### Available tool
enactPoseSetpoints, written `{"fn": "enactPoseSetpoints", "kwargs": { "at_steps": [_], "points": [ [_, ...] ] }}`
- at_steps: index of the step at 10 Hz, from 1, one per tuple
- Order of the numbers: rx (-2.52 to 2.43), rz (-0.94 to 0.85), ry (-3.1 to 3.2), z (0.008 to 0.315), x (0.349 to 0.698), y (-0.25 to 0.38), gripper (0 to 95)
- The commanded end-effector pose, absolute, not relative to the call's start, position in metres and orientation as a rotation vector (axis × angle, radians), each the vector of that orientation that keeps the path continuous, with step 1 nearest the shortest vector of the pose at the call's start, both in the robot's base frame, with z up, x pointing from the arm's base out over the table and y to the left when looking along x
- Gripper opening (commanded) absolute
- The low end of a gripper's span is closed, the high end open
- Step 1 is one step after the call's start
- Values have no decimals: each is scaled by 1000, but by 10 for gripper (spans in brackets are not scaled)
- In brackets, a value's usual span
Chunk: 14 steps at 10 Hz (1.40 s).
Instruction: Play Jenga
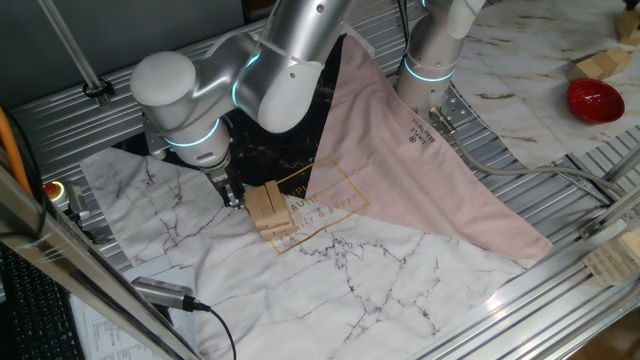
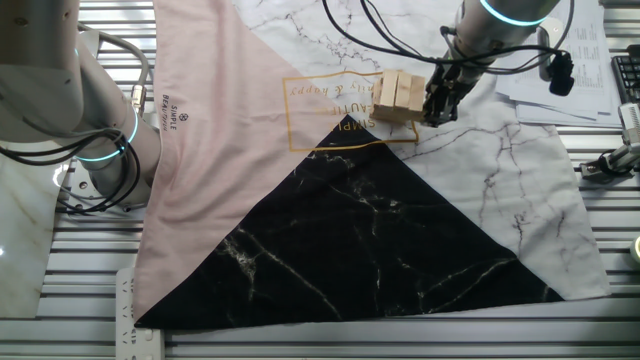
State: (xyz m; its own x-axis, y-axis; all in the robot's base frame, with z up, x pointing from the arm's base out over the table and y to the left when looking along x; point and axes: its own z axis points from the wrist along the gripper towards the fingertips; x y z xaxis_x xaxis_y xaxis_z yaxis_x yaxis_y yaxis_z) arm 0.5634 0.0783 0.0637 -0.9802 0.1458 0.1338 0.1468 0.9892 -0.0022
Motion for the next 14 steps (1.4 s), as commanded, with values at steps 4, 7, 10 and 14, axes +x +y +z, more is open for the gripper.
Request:
{"fn": "enactPoseSetpoints", "kwargs": {
  "at_steps": [4, 7, 10, 14],
  "points": [
    [-222, -10, -3001, 64, 566, 78, 0],
    [-234, -6, -2993, 63, 564, 77, 0],
    [-236, -5, -2990, 64, 563, 75, 0],
    [-226, 2, -2993, 59, 557, 71, 0]
  ]
}}
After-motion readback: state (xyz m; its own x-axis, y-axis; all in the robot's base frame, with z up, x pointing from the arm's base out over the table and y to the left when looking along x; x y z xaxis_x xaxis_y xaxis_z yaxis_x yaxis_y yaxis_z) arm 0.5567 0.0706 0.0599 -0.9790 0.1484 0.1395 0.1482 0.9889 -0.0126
